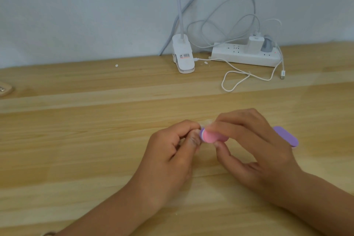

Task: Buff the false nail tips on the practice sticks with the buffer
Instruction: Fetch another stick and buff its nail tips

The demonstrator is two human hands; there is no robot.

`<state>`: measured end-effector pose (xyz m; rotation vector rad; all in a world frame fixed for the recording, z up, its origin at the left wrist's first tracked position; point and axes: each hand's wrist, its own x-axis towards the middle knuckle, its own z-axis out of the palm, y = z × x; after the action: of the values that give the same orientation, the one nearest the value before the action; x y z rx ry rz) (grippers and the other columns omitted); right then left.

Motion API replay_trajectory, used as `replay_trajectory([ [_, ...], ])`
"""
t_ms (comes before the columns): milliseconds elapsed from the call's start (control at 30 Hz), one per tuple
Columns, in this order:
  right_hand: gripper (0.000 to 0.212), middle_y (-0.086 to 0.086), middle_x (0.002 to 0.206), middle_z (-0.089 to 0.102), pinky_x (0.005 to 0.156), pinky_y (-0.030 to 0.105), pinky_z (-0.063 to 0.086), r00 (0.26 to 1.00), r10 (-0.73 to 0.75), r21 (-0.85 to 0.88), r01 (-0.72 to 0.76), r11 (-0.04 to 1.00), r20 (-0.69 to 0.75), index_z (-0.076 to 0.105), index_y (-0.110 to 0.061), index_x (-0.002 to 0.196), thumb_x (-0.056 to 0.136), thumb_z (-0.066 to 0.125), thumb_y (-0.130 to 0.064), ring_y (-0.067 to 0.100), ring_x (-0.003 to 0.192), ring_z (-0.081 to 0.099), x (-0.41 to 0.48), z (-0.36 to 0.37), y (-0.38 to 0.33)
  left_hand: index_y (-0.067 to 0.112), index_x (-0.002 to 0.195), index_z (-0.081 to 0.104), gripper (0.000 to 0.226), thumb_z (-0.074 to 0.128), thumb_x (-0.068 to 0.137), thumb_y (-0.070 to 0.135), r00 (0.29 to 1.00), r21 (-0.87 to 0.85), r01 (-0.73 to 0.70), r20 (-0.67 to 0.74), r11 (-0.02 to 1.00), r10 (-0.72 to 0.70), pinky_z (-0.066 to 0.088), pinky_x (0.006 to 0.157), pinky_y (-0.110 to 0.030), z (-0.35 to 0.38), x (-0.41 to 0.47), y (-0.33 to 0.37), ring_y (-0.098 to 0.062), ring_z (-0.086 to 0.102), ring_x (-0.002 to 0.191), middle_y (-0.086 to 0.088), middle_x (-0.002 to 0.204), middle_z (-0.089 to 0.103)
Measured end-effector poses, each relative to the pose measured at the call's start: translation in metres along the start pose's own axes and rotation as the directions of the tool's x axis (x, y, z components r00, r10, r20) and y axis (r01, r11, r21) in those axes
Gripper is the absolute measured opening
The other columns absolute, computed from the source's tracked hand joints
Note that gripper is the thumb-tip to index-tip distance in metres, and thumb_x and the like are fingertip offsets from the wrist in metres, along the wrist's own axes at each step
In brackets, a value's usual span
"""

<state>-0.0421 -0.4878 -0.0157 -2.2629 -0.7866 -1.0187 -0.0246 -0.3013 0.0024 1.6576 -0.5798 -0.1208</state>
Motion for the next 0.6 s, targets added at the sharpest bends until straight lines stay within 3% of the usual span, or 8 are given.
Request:
replay_trajectory([
  [133, 0.018, 0.011, 0.099, 0.066, 0.087, 0.028, 0.047, 1.0, 0.017, -0.023, -0.018, 1.0, -0.016, 0.073, 0.0, 0.103, 0.086, 0.066, 0.003, 0.026, 0.089, 0.061, -0.0007, -0.0003, -0.0004, 0.016, 0.074, 0.06, 0.024, 0.047, 0.093, 0.023, 1.0, 0.001, 0.021, -0.013, 1.0, -0.021, 0.027, 0.039, -0.012, -0.0001, 0.0004, -0.0025, -0.004, 0.034, 0.034, 0.006, 0.054, 0.046],
  [300, 0.018, 0.011, 0.099, 0.066, 0.084, 0.032, 0.047, 1.0, 0.005, -0.003, -0.005, 1.0, -0.001, 0.073, 0.001, 0.103, 0.086, 0.066, 0.003, 0.026, 0.088, 0.061, -0.0004, 0.0003, -0.0008, 0.02, 0.073, 0.057, 0.024, 0.045, 0.094, 0.025, 1.0, 0.001, 0.023, -0.003, 1.0, -0.023, 0.026, 0.039, -0.015, 0.0, 0.0002, -0.0002, -0.006, 0.032, 0.034, 0.008, 0.049, 0.042],
  [433, 0.018, 0.01, 0.101, 0.066, 0.087, 0.027, 0.045, 1.0, -0.008, 0.024, 0.007, 1.0, 0.013, 0.073, 0.0, 0.104, 0.089, 0.064, -0.001, 0.022, 0.089, 0.059, -0.0011, 0.001, -0.0018, 0.0, 0.082, 0.052, 0.027, 0.042, 0.103, 0.014, 0.999, -0.032, 0.037, 0.005, 0.999, -0.037, 0.027, 0.038, -0.013, 0.0005, 0.0003, -0.001, -0.005, 0.033, 0.032, 0.01, 0.046, 0.038],
  [600, 0.019, 0.008, 0.103, 0.065, 0.087, 0.027, 0.045, 1.0, 0.006, 0.06, -0.007, 0.998, 0.025, 0.072, -0.003, 0.108, 0.091, 0.063, -0.003, 0.021, 0.092, 0.059, -0.0028, 0.0003, -0.0026, -0.002, 0.083, 0.051, 0.026, 0.04, 0.103, 0.011, 0.999, -0.036, 0.051, 0.02, 0.998, -0.05, 0.026, 0.039, -0.012, -0.0004, 0.0007, 0.0, -0.006, 0.031, 0.032, 0.011, 0.043, 0.035],
])
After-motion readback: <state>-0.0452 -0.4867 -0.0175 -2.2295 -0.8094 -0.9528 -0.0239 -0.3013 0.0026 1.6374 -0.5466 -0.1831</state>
